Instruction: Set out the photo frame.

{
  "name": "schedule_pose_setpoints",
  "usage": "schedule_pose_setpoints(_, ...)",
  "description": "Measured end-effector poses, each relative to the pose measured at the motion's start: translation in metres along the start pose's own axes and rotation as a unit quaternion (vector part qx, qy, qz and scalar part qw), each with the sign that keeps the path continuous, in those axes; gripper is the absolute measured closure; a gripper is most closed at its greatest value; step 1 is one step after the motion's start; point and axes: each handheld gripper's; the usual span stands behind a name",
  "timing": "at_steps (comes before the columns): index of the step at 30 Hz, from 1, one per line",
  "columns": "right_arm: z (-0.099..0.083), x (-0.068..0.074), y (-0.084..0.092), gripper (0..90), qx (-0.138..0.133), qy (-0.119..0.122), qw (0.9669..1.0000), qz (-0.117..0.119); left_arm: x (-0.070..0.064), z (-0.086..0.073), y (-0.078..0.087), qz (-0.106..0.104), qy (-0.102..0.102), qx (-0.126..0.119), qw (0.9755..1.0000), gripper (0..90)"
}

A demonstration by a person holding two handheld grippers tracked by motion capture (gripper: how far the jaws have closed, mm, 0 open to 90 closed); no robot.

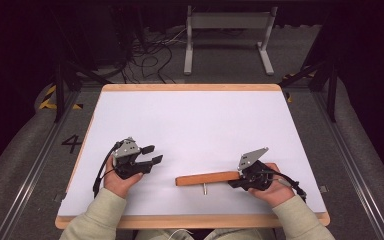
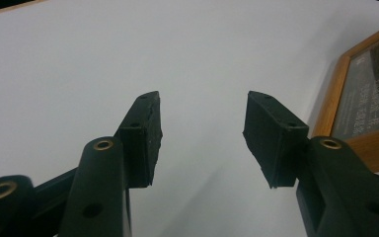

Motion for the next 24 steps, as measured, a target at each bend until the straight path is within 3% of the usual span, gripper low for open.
schedule_pose_setpoints(10,0.01,-0.013,-0.006,90.0,-0.033,-0.038,0.9986,-0.017,0.0,-0.005,0.006,0.008,0.001,0.001,1.0,49.1)
schedule_pose_setpoints(24,0.035,-0.031,-0.022,90.0,-0.062,-0.063,0.9955,-0.034,0.0,-0.012,0.014,0.024,0.008,0.002,0.9997,48.8)
Point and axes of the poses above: each handheld gripper's, and its own axes: y roughly backward along the jaws, z roughly out of its top, x roughly to its left, and after that the axes turned 9 degrees about -y, right-handed
